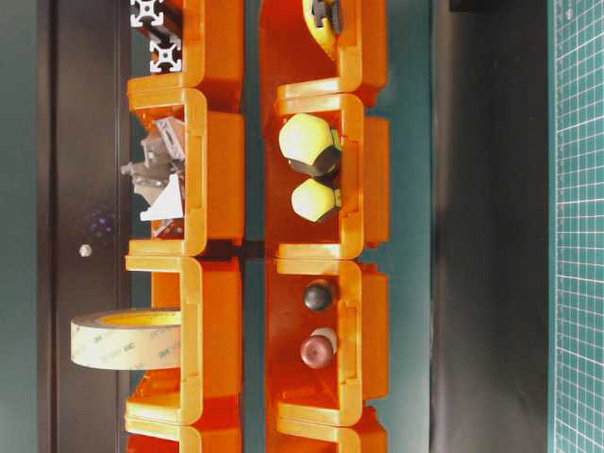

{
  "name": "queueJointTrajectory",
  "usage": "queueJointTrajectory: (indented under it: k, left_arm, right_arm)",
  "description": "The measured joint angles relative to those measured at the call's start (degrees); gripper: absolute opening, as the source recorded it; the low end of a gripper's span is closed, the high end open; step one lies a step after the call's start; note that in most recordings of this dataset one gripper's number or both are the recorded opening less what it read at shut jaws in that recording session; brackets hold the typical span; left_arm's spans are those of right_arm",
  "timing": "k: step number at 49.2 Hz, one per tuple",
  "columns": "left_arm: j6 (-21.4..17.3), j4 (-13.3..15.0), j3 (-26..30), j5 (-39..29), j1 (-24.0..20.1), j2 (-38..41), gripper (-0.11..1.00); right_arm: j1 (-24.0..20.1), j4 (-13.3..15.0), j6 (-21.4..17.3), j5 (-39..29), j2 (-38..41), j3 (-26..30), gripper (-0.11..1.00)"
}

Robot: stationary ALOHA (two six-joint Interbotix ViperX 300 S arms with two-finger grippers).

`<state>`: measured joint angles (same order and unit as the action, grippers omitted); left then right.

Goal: Pick scraper from container rack with left arm.
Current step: 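Move the left gripper toward the brown-handled scraper on the rack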

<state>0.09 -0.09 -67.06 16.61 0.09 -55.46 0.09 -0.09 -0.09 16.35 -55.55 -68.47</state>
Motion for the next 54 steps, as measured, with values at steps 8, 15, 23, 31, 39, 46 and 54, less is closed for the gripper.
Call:
queueJointTrajectory:
  k: [8,15,23,31,39,46,54]
  left_arm:
    - [1.1,-2.1,1.8,-9.0,4.1,0.1,0.00]
    - [0.8,-2.5,6.8,-20.6,4.0,-1.8,0.00]
    - [-1.1,-3.0,15.2,-38.7,4.2,-1.8,0.00]
    - [-4.7,-4.4,22.4,-56.0,4.2,1.2,0.00]
    - [-7.8,-7.6,27.1,-63.7,4.0,6.5,0.00]
    - [-7.8,-12.8,30.2,-69.0,6.0,10.8,0.00]
    - [-4.2,-25.2,34.1,-76.1,14.2,15.6,0.00]
  right_arm:
    - [-1.4,-4.0,-3.3,0.4,0.5,0.3,0.00]
    - [-1.4,-6.4,-6.6,0.4,1.0,0.3,0.00]
    - [-1.4,-6.6,-6.9,0.3,1.1,0.3,0.00]
    - [-1.4,-6.7,-7.0,0.3,1.1,0.3,0.00]
    - [-1.4,-6.7,-7.2,0.3,1.1,0.3,0.00]
    - [-1.3,-6.9,-7.2,0.3,1.1,0.3,0.00]
    - [-1.4,-7.4,-8.4,0.3,1.1,0.3,0.00]
